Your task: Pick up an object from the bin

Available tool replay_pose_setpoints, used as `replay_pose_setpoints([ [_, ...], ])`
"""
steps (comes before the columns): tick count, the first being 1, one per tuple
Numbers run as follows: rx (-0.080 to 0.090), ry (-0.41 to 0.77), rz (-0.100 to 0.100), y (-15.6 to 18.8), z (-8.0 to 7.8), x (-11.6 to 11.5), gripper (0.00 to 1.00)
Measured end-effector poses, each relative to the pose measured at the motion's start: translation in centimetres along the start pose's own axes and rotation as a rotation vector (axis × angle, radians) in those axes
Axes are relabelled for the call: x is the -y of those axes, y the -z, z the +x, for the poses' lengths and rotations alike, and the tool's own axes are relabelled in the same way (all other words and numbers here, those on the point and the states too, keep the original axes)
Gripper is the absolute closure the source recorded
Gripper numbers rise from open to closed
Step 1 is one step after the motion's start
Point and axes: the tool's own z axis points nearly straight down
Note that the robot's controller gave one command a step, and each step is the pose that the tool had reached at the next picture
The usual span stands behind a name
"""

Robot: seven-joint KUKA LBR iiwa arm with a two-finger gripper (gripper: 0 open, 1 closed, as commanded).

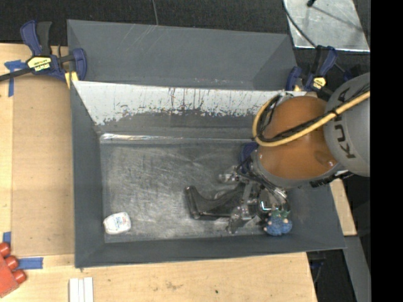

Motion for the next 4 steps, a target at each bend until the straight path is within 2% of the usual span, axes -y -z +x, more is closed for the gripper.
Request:
replay_pose_setpoints([
  [1, 0.003, -0.100, -0.002, -6.89, -1.75, 0.84, 0.00],
  [4, 0.007, -0.097, -0.001, -6.67, -1.78, 0.85, 0.00],
])
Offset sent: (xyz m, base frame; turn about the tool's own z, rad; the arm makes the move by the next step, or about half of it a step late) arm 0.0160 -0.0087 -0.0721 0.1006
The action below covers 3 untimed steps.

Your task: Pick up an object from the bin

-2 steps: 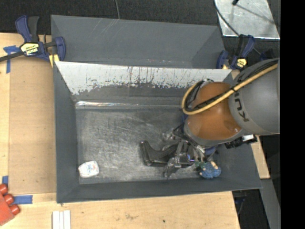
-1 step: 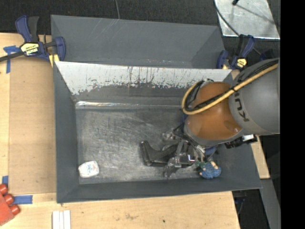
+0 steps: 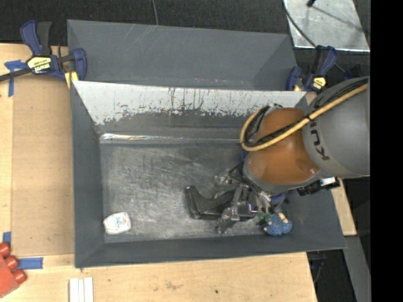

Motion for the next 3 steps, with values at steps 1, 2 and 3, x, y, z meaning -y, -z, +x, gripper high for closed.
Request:
replay_pose_setpoints([
  [1, 0.000, 0.001, 0.000, 0.0, 0.0, 0.0, 0.00],
  [2, -0.001, 0.002, -0.001, 0.2, 0.0, -0.1, 1.00],
  [3, 0.000, 0.001, 0.001, 2.9, 0.0, 0.0, 1.00],
])
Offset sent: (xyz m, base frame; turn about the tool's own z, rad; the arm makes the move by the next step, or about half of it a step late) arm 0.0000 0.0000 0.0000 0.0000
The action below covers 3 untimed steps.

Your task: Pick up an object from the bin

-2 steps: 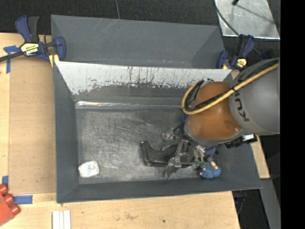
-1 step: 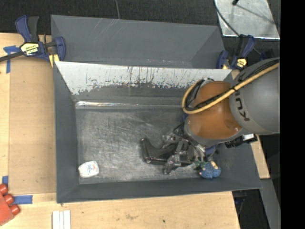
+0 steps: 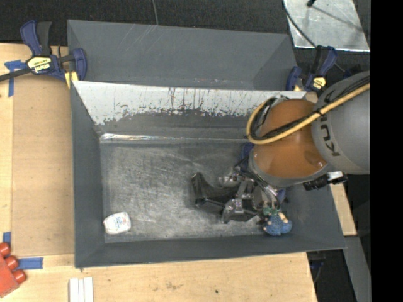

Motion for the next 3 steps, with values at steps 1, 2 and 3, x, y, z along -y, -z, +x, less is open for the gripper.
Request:
replay_pose_setpoints([
  [1, -0.004, 0.000, 0.000, -0.2, 0.1, 0.0, 1.00],
  [2, 0.001, 0.000, 0.000, 1.1, 0.2, 0.1, 1.00],
  [3, 0.001, 0.001, 0.000, 2.7, 0.3, 0.1, 1.00],
])
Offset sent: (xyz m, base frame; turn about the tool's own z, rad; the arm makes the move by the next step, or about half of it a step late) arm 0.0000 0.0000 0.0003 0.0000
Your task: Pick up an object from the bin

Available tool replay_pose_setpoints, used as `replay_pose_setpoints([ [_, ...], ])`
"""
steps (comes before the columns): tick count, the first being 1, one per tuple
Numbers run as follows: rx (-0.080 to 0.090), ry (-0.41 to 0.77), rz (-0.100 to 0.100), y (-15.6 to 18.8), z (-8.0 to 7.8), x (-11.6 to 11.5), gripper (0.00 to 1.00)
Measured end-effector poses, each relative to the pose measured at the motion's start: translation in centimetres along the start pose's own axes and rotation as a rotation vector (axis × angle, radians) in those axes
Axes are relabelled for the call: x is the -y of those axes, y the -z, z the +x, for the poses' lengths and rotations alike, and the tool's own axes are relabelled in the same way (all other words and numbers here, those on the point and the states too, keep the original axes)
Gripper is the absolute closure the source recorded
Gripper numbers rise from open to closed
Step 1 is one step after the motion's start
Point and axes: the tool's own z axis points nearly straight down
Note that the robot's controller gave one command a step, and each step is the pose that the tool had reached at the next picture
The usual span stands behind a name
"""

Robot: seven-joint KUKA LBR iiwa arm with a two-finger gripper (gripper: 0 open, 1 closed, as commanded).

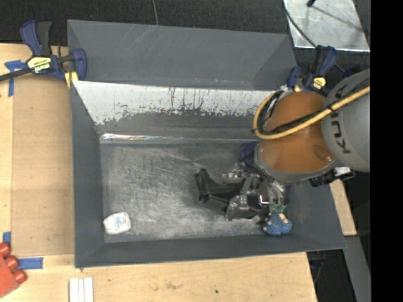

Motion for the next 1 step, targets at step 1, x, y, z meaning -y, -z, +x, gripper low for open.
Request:
replay_pose_setpoints([
  [1, -0.001, 0.000, 0.000, 2.34, 0.03, 0.03, 1.00],
])
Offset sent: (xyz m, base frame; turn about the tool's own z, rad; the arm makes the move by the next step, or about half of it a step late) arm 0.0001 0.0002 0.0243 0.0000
